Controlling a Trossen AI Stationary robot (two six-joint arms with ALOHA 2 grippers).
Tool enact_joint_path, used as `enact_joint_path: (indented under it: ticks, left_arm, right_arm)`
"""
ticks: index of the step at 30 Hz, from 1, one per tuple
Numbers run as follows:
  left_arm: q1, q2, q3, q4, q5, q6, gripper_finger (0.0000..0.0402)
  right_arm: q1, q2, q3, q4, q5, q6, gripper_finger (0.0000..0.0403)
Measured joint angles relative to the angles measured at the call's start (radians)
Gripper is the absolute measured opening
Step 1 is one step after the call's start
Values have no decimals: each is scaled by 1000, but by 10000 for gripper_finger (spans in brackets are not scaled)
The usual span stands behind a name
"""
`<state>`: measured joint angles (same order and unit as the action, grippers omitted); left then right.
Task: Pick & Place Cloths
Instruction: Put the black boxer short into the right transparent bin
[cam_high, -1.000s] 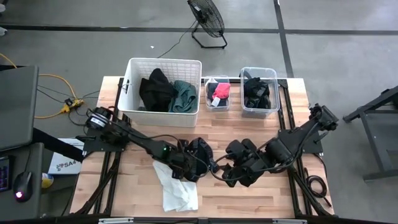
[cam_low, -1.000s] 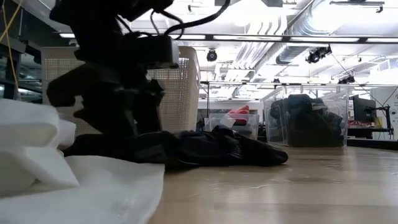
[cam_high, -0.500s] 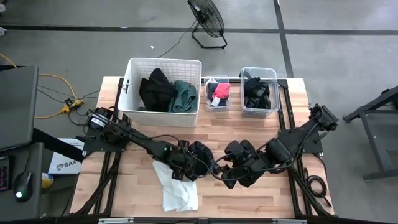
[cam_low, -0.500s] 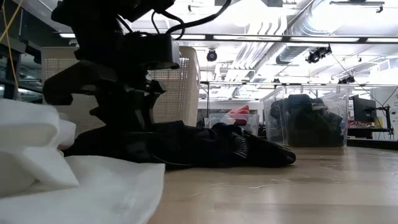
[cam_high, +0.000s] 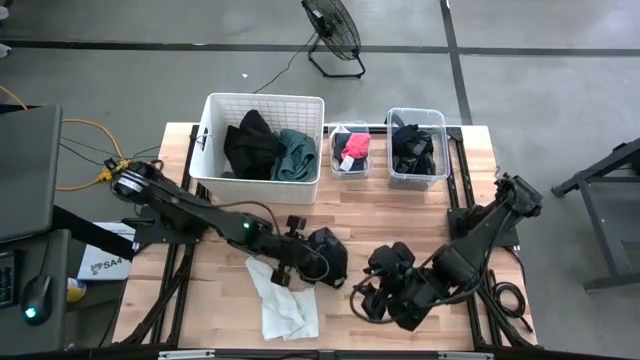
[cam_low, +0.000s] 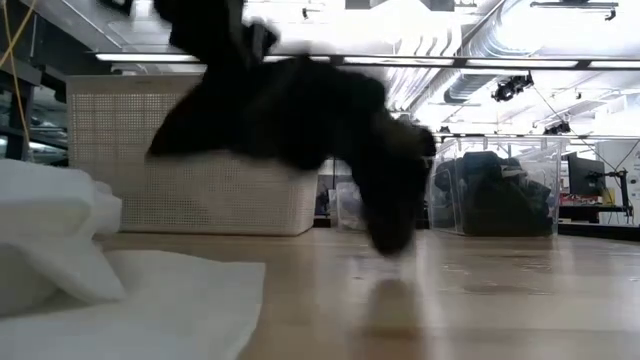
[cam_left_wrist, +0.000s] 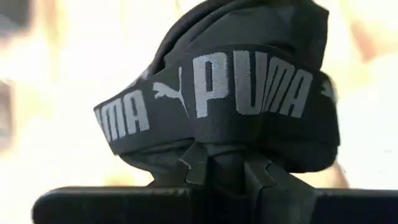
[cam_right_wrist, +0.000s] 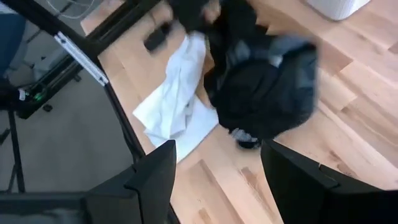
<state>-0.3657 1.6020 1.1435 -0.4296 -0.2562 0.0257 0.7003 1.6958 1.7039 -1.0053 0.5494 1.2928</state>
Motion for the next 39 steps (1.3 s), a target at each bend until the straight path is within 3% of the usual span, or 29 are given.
enact_joint_path:
  ticks: [8, 16, 25, 35, 39]
  left_arm:
    - [0, -108, 135, -11, -20, 131, 33]
    - [0, -112, 251, -67, -25, 190, 33]
    - [31, -112, 277, -162, -73, 180, 33]
    - [61, -112, 277, -180, -61, 171, 33]
    - [79, -112, 277, -180, -51, 161, 33]
  right_arm:
    - [-3, 62, 0, 10, 8, -11, 226]
    - [-20, 59, 0, 32, 89, -93, 226]
    - [-50, 51, 0, 34, 61, -100, 226]
    - [-98, 51, 0, 33, 89, -371, 226]
    - [-110, 45, 0, -24, 101, -401, 226]
